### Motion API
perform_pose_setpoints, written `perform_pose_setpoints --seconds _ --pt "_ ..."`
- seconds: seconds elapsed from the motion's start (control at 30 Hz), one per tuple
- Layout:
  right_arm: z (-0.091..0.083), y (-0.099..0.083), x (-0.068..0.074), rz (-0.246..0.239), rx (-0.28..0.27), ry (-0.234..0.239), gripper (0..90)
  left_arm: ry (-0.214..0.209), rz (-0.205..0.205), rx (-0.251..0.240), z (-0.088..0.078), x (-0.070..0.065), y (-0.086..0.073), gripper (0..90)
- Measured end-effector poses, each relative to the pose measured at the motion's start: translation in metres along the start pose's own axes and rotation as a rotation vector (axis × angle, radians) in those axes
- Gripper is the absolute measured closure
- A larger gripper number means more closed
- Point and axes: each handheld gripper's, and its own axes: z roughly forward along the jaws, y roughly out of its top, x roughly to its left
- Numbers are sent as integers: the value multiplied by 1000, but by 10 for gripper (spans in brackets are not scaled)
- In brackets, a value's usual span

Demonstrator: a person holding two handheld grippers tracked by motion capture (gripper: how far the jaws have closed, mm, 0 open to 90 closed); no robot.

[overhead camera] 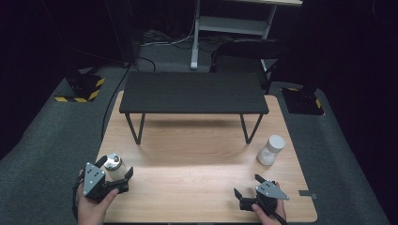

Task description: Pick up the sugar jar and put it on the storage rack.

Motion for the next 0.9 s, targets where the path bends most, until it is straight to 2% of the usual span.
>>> perform_pose_setpoints --seconds 0.27,0.57,0.6,0.7,0.9 --pt "0 0 0 1 0 -4 1 35 -17 9 -2 7 -6 3" --pt "0 0 -1 1 1 -1 1 48 -39 19 -1 15 -15 2" --pt "1 0 -1 0 2 -1 1 56 -58 24 1 17 -19 3" --pt "0 0 -1 2 -1 -3 1 61 -72 22 1 18 -21 2" --pt "0 -1 0 -3 -4 -6 1 62 -71 24 2 20 -26 3"
